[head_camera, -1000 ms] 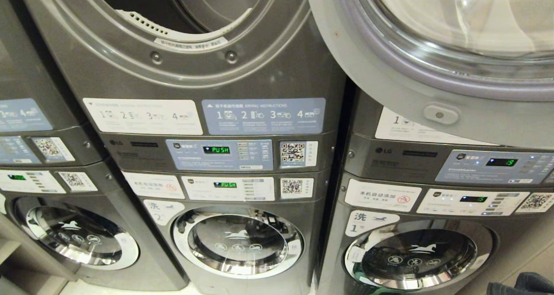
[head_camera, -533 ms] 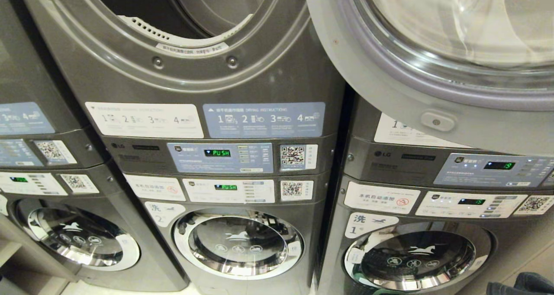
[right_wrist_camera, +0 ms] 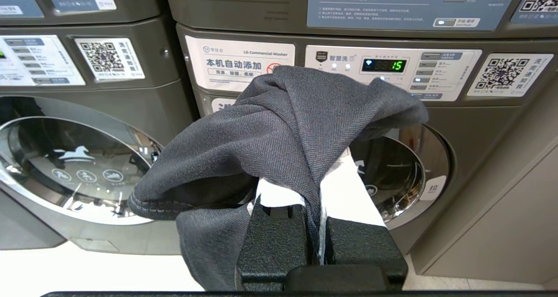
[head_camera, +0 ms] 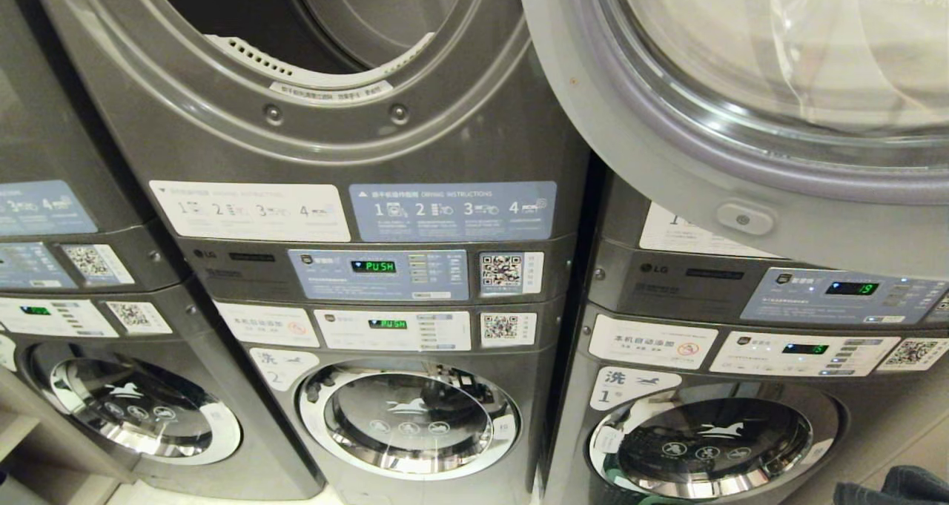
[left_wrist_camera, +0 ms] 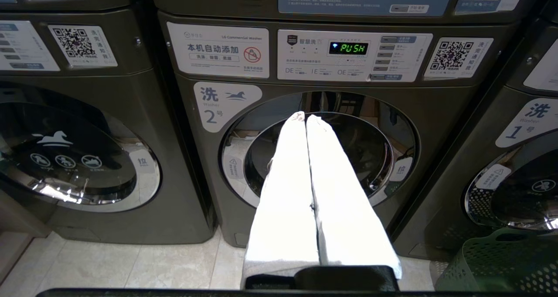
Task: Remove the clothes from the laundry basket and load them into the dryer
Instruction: Put the clothes in the dryer
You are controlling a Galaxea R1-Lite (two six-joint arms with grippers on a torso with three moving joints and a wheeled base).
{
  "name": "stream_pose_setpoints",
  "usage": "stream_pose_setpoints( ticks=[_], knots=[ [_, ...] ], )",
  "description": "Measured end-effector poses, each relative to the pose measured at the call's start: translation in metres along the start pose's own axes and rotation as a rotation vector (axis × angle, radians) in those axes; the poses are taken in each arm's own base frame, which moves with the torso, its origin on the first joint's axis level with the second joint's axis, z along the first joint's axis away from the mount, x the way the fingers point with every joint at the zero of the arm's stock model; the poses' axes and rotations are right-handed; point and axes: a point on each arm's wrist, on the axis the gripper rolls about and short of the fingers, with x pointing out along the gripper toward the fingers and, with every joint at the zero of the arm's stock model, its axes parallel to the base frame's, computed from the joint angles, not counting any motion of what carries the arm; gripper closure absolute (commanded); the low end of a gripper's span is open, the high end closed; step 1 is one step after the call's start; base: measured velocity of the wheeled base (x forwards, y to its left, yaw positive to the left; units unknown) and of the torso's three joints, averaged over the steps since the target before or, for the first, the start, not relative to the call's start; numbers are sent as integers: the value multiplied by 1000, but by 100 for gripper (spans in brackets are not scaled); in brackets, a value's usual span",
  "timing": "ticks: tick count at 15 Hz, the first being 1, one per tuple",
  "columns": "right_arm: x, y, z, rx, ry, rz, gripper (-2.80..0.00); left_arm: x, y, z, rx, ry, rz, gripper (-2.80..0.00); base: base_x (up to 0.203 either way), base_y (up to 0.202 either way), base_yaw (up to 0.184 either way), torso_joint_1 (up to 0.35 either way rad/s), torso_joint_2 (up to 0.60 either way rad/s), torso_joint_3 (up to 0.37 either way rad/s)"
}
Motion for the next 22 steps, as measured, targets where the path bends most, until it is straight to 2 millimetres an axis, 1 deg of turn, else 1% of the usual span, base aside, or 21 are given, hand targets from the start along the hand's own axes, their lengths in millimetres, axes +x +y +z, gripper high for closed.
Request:
stream_pose_setpoints(
  ticks=[22],
  knots=[
    [0, 0, 0, -3, -1, 0, 0, 0, 0, 0, -1, -1, 0, 0, 0, 0, 0, 57, -115, -56]
  ],
)
